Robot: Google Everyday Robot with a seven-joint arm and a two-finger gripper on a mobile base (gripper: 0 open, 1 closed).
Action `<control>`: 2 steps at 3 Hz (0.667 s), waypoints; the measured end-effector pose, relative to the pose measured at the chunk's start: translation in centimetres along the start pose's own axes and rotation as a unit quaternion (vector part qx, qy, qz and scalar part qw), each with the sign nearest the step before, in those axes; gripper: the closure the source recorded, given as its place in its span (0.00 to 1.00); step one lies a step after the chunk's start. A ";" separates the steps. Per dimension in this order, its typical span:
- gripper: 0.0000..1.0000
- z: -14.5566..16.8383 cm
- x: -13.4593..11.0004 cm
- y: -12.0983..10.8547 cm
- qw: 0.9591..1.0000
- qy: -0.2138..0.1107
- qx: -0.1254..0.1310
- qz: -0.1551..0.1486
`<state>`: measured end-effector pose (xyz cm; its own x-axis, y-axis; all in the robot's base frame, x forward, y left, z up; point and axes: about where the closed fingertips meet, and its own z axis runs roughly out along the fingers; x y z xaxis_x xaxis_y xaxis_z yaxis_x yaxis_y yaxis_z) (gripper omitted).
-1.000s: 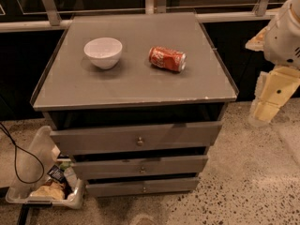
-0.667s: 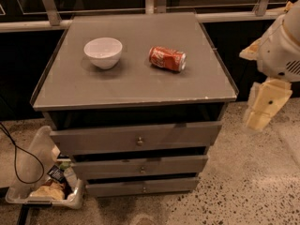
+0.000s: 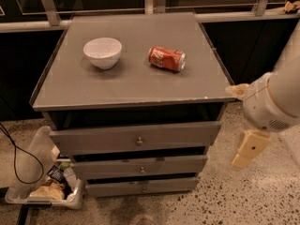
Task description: Open middle drawer
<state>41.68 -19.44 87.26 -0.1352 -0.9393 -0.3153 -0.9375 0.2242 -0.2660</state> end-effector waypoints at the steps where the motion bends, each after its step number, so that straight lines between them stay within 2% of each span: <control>1: 0.00 4.3 1.7 1.9 0.999 -0.029 0.015 -0.011; 2: 0.00 4.8 1.6 2.2 1.000 -0.022 0.014 -0.011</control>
Offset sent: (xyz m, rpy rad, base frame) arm -0.0073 -0.0002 -0.0404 0.0399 -0.0244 0.0195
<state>40.90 -19.25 81.79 -0.1000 -0.9317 -0.3491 -0.9309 0.2115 -0.2978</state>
